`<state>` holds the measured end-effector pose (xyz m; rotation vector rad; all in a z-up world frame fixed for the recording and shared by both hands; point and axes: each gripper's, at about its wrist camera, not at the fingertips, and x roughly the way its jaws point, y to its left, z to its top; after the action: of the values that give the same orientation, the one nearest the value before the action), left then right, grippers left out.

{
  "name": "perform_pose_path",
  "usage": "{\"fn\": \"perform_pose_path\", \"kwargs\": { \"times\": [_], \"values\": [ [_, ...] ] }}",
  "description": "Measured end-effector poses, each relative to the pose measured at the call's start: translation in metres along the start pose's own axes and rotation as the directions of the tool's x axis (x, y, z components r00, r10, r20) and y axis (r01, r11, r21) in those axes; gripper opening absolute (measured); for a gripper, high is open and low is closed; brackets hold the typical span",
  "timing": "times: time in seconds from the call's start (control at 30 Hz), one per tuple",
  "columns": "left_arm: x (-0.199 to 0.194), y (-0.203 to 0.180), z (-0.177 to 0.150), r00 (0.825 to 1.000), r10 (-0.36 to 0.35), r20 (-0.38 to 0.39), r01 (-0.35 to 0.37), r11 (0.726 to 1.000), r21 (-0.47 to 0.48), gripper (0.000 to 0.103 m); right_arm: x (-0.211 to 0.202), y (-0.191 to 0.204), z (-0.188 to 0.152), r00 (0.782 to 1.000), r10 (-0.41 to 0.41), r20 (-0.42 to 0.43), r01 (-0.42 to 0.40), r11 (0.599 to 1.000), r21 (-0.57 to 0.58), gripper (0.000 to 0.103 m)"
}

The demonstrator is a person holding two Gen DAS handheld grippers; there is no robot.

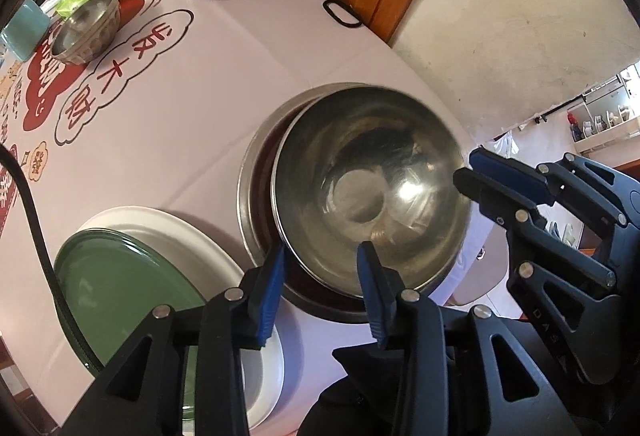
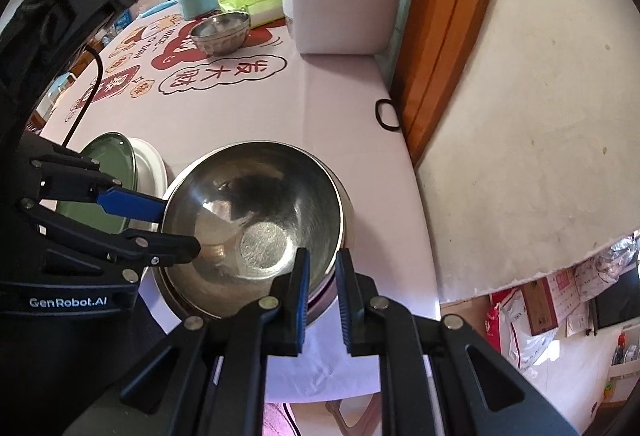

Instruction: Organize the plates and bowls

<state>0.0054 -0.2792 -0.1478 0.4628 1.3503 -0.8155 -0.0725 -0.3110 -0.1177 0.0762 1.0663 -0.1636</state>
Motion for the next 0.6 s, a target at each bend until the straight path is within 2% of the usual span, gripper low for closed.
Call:
{"fn": "perform_pose_path", "kwargs": {
  "times": [0.33,0.4,0.47,0.6],
  "values": [
    [-0.015,0.009,-0.002,1.000,-0.007,0.023,0.008,1.000,-0.025,0.037,-0.006,0.005,0.006,1.000,0.017,0.022,-0.016,0.999,-0.032,0.014],
    [-0.020,0.012,-0.002,0.999,0.001,0.035,0.000,1.000,-0.026,0.041,-0.009,0.006,0.008,0.999,0.026,0.033,-0.024,0.999,-0.037,0.019],
    [-0.031,0.016,-0.002,0.998,0.019,0.064,-0.017,0.999,-0.028,0.048,-0.013,0.007,0.012,0.998,0.036,0.043,-0.035,0.999,-0.040,0.031],
    [-0.050,0.028,-0.001,0.994,0.050,0.101,-0.046,0.998,-0.047,0.049,-0.019,0.013,0.023,0.996,0.049,0.070,-0.044,0.997,-0.060,0.035]
  ]
}}
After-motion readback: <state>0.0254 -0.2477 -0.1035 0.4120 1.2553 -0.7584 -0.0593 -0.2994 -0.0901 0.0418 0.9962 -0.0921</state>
